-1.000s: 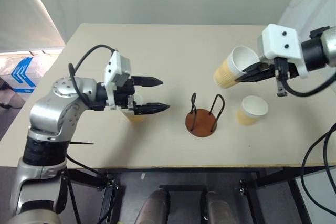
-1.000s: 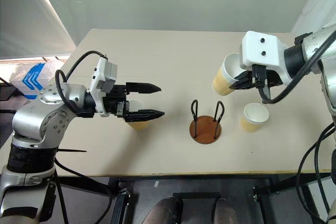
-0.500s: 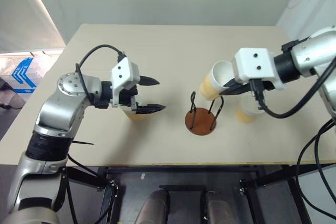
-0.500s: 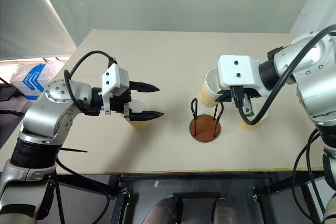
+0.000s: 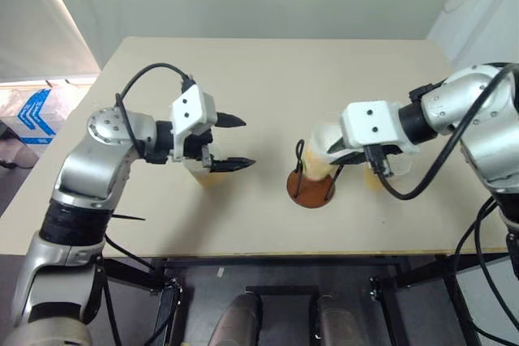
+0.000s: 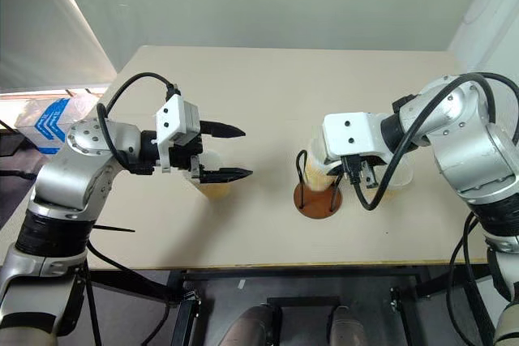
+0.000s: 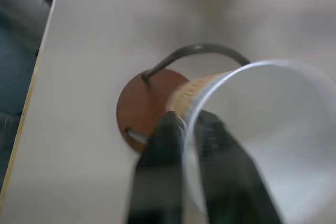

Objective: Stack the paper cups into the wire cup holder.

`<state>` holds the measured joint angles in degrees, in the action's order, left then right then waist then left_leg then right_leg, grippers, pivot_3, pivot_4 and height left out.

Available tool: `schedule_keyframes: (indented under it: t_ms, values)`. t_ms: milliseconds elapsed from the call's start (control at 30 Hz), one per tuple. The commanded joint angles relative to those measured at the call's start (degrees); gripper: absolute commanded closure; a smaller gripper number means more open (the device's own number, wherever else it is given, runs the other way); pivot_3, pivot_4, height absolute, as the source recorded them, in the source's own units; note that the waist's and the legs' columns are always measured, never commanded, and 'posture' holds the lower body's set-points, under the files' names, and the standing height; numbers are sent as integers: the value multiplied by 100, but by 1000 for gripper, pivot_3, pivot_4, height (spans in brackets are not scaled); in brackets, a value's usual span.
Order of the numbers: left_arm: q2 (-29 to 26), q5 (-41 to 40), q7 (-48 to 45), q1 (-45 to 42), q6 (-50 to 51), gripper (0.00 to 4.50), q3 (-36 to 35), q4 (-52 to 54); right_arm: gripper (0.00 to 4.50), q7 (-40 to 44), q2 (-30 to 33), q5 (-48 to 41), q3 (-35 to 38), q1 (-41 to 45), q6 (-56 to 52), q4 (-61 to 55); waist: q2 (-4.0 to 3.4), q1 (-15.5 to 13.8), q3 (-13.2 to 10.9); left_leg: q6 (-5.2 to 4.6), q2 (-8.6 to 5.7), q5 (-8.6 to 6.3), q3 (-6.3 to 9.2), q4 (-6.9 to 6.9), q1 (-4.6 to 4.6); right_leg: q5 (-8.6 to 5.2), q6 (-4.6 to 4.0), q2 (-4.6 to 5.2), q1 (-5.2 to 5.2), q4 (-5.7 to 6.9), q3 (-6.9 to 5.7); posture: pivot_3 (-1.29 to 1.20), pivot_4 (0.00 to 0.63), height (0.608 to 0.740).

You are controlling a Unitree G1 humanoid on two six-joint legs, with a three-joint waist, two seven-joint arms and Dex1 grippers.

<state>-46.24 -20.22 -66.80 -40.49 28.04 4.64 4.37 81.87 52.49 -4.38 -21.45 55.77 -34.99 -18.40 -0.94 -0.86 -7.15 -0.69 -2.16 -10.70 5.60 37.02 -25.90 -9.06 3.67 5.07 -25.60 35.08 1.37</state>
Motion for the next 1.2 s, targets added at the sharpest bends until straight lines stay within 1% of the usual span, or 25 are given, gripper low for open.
schedule_keyframes:
  t_ms: [33, 67, 100, 200, 267, 400, 467, 533, 600, 700, 767, 867, 1133, 1200]
  values:
    - [-211, 199, -36, -323, -281, 0, -163, -275, 2576, -344, -185, -38, 191, 107, -276, -123, 1, 3, 0, 0, 0, 2, 0, 0, 0, 1, 0, 0, 0, 1, 0, 0, 150, 740]
    - [-258, 232, -60, -387, -324, 0, -181, -357, 2163, -465, -265, -48, 251, 130, -352, -96, 1, 7, 1, 1, 1, 3, 1, 0, 1, 3, -1, -1, 0, 1, 0, 0, 150, 740]
    - [-316, 250, -94, -454, -351, 0, -203, -423, 1893, -576, -320, -58, 327, 156, -404, -55, 1, 11, 1, 0, 1, 3, 1, 0, 0, 5, 0, -1, -1, 1, 1, 0, 150, 740]
    - [-528, 220, -237, -572, -361, 0, -283, -552, 1893, -834, -433, -344, 743, 202, -859, -49, 1, 11, 1, -1, -1, 4, 1, 0, -3, 5, 0, -1, -2, -4, 1, 0, 150, 740]
    - [-798, 189, -499, -461, -393, 0, -300, -533, 1893, -1010, -511, -719, 1214, 217, -1371, -119, 1, 10, 1, -1, -2, 2, 1, 0, -11, 5, 0, -1, -8, -8, 2, 0, 150, 740]
    - [-1334, 93, -1145, -107, -431, 0, -264, -350, 1893, -1310, -696, -1631, 2189, 275, -2523, -285, 2, 15, 1, 25, -3, -2, 0, -5, -12, 0, 2, -4, -15, -9, 5, 0, 150, 740]
    - [-1572, 222, -1438, -21, -625, 0, -158, -326, 1893, -1387, -729, -2239, 2775, 297, -3259, -439, 6, 13, 1, 54, -3, 9, 0, -10, -14, -5, 2, -6, -20, -8, 6, 0, 150, 740]
    - [-1682, 406, -1620, -18, -927, 0, -49, -396, 1893, -1447, -647, -2665, 3067, 184, -3641, -655, 8, -3, 2, 65, -1, 12, 3, -15, -24, -15, -8, -9, -29, -8, 3, 0, 150, 740]
    - [-1711, 568, -1743, -8, -1223, 0, 65, -489, 1893, -1574, -556, -2850, 3110, 8, -3730, -834, 8, -12, 2, 66, -1, 9, 3, -19, -22, -25, -19, -9, -28, -5, 5, 0, 150, 740]
    - [-1666, 1018, -1776, -27, -1902, 0, 289, -800, 1893, -1790, -495, -3082, 3135, -189, -3811, -1012, 9, -3, 3, 57, -1, 2, 3, -24, -16, -28, -23, -8, -28, -5, 6, 0, 150, 740]
    - [-1577, 1242, -1728, -104, -2257, 0, 396, -1044, 1893, -1930, -474, -3214, 3133, -269, -3829, -1083, 9, 10, 3, 24, -2, -16, 2, -25, -16, -28, -23, -8, -33, -1, 10, 0, 150, 740]
    - [-1335, 1510, -1605, -203, -2656, 0, 543, -1354, 1893, -2156, -448, -3386, 3129, -366, -3849, -1141, 9, 18, 3, 19, -1, -10, 3, -26, -13, -27, -23, -9, -38, 16, 10, 0, 150, 740]
    - [-927, 1864, -1457, -227, -3213, 0, 696, -1767, 1893, -2453, -165, -3630, 3040, -642, -3569, -1262, 11, 21, 4, 13, -1, 0, 2, -26, -14, -26, -24, -8, -39, 26, 9, 0, 150, 740]
    - [-877, 1877, -1472, -220, -3269, 361, 685, -1812, 1872, -2488, -110, -3685, 3037, -682, -3520, -1272, 12, 21, 5, 13, -1, 0, 2, -26, -14, -26, -22, -8, -39, 25, 8, 0, 150, 740]
